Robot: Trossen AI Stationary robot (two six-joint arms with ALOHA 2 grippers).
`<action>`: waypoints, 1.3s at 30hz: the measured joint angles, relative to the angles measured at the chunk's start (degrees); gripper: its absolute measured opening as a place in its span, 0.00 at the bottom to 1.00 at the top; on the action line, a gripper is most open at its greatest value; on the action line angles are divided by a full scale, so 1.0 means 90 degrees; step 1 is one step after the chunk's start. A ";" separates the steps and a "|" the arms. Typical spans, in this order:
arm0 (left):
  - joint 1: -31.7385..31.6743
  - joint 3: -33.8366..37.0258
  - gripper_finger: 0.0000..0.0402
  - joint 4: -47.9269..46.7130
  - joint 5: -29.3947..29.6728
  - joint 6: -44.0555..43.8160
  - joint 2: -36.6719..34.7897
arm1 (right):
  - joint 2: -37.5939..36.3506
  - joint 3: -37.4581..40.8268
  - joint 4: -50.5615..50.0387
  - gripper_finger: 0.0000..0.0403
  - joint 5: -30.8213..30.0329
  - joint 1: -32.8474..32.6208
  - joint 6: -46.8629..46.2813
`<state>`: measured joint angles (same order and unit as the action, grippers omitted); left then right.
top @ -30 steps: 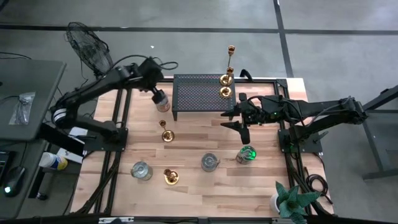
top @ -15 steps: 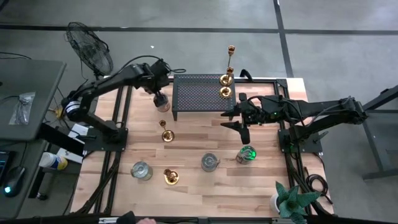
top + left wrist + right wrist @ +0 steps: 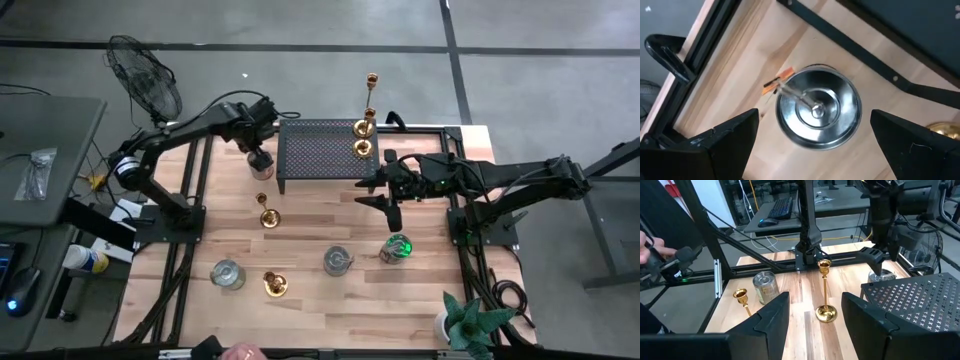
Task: Pick & Place candle stick holders
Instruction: Put the orange scented candle on the shelf
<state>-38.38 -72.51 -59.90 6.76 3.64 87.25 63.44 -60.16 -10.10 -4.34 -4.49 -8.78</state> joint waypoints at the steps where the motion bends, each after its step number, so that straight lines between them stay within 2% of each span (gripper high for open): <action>1: -0.0034 0.0000 0.94 -0.0003 -0.0012 0.0002 0.0004 | 0.0000 0.0000 0.0002 0.43 0.0000 0.0000 0.0000; 11: -0.0075 0.0703 0.94 0.0664 -0.0059 0.0050 0.0009 | 0.0000 0.0000 0.0002 0.43 -0.0002 0.0000 0.0000; 20: -0.0071 0.0926 0.94 0.1090 -0.0034 0.0085 0.0009 | 0.0000 0.0000 0.0001 0.43 -0.0001 -0.0001 0.0000; 31: -0.0072 0.0735 0.94 0.0868 -0.0168 0.0250 -0.0020 | 0.0000 0.0000 0.0001 0.43 0.0000 -0.0001 0.0000; 39: -0.0069 0.0486 0.94 0.0561 -0.0621 0.0386 -0.0118 | 0.0000 0.0000 0.0000 0.43 -0.0001 -0.0002 0.0000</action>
<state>-39.00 -68.14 -54.85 1.17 7.11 86.19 63.44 -60.16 -10.11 -4.34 -4.51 -8.78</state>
